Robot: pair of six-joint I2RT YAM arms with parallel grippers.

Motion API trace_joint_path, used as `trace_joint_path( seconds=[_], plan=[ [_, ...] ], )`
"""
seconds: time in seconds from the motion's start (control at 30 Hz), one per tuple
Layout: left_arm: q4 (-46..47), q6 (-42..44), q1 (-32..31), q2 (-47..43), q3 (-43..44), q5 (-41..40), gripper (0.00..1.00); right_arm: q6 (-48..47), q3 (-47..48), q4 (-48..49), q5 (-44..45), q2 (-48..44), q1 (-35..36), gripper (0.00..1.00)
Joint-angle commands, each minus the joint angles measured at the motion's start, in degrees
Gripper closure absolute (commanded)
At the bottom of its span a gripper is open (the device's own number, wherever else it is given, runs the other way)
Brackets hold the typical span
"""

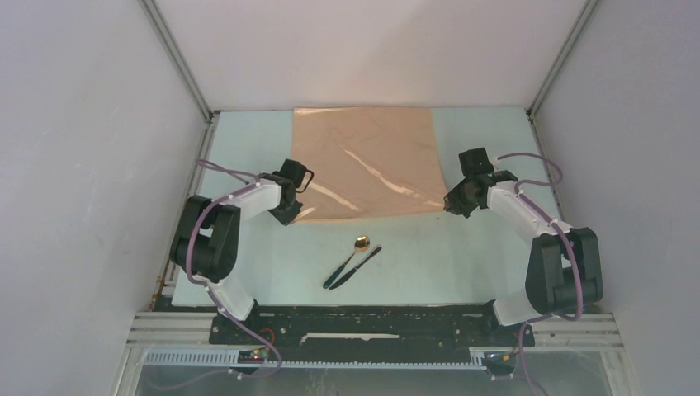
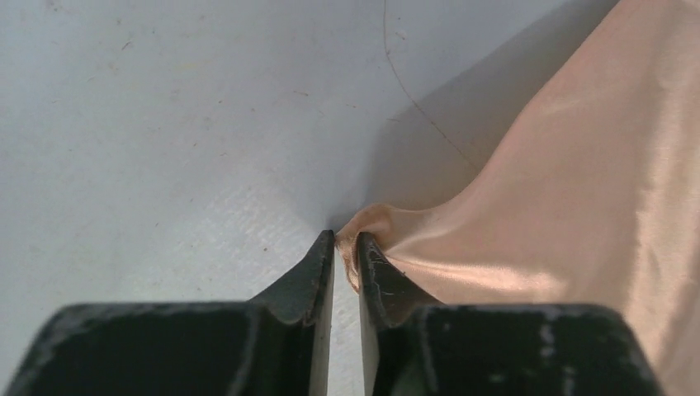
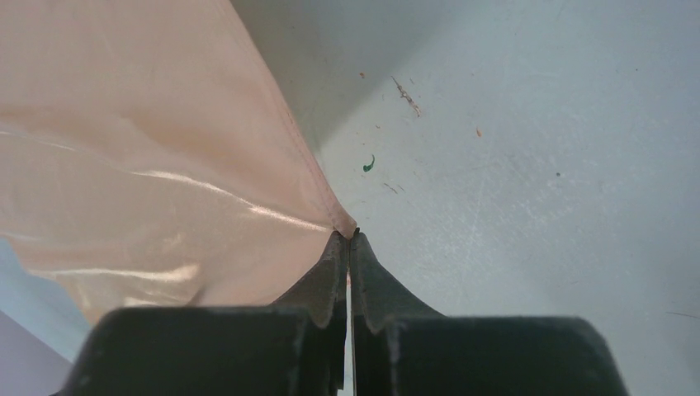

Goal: Fold the napkin into a case and place the utensils inside
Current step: Pick up the flattened napkin from the center of the board.

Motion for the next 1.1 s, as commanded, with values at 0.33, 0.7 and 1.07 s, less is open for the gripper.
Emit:
trace_joint_path(
  seconds=[0.33, 0.7, 1.07],
  plan=[
    [8.1, -0.7, -0.3, -13.1, -7.7, 3.6, 1.0, -6.9, -1.8, 4.6, -1.0, -1.9, 1.3, 1.0],
    [-1.2, -2.3, -3.5, -14.3, -9.7, 2.6, 1.0, -6.5, -1.7, 3.5, -0.1, -3.7, 2.2, 1.0],
    [-1.9, -2.6, -4.0, -10.6, -7.2, 4.8, 0.48, -6.7, -1.7, 4.0, -0.9, -2.4, 2.0, 1.0]
  ],
)
